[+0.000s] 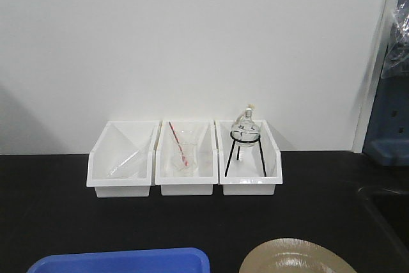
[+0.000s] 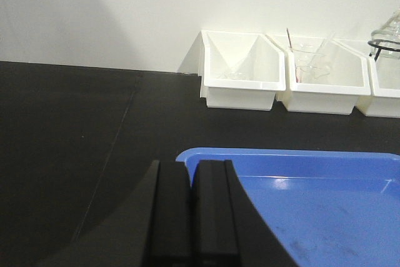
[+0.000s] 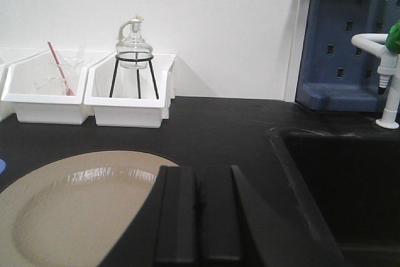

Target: Place disk in tray to left cabinet

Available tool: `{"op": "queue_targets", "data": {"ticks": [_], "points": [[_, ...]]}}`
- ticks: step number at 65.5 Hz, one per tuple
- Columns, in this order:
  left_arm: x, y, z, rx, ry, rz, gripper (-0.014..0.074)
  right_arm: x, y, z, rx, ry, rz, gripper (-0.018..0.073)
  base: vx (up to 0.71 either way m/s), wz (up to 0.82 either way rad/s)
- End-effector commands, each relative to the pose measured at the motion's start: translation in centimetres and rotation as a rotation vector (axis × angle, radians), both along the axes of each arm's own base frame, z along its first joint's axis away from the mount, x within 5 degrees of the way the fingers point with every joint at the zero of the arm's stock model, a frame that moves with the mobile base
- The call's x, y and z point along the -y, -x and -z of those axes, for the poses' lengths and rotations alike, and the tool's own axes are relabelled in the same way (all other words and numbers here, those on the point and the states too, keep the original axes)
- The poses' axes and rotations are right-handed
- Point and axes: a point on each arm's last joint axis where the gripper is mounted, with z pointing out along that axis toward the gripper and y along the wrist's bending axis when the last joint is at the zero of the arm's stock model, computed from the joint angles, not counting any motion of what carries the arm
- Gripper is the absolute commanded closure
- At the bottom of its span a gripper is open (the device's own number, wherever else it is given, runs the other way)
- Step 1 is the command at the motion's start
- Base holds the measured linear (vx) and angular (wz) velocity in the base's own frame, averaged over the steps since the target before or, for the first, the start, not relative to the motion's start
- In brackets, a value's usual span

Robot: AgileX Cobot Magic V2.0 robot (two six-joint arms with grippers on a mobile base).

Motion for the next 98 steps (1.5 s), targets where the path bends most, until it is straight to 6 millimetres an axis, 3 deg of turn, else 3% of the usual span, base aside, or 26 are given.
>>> {"op": "queue_targets", "data": {"ticks": [1, 51, 68, 83, 91, 98], "points": [[-0.1, 0.0, -0.2, 0.082, 0.011, -0.010, 0.0603, -0.1, 0.0, 0.0, 0.065, 0.008, -0.003, 0.0564, 0.00, 0.00], [-0.1, 0.0, -0.2, 0.082, 0.011, -0.010, 0.0603, 0.0, 0.0, 0.0, 0.064, 0.017, -0.003, 0.0564, 0.00, 0.00], [-0.2, 0.0, -0.8, 0.141, 0.011, -0.017, 0.0603, -0.1, 0.1, -0.9, 0.151, 0.007, -0.013, 0.0564, 0.00, 0.00], [-0.4, 0.4, -3.2, 0.367, 0.049, -0.037, 0.0603, -0.2, 0.2, -1.6, 0.207, -0.037, -0.020, 0.0564, 0.00, 0.00], [-0.4, 1.4, -6.7, 0.519, 0.047, -0.040, 0.0603, -0.1, 0.6, -4.3, 0.250, -0.048, -0.016, 0.0564, 0.00, 0.00], [-0.3, 2.0, -9.4, 0.509, 0.005, -0.034, 0.0603, 0.0, 0.9, -7.4, 0.255, -0.050, -0.010, 0.0563, 0.00, 0.00]]}}
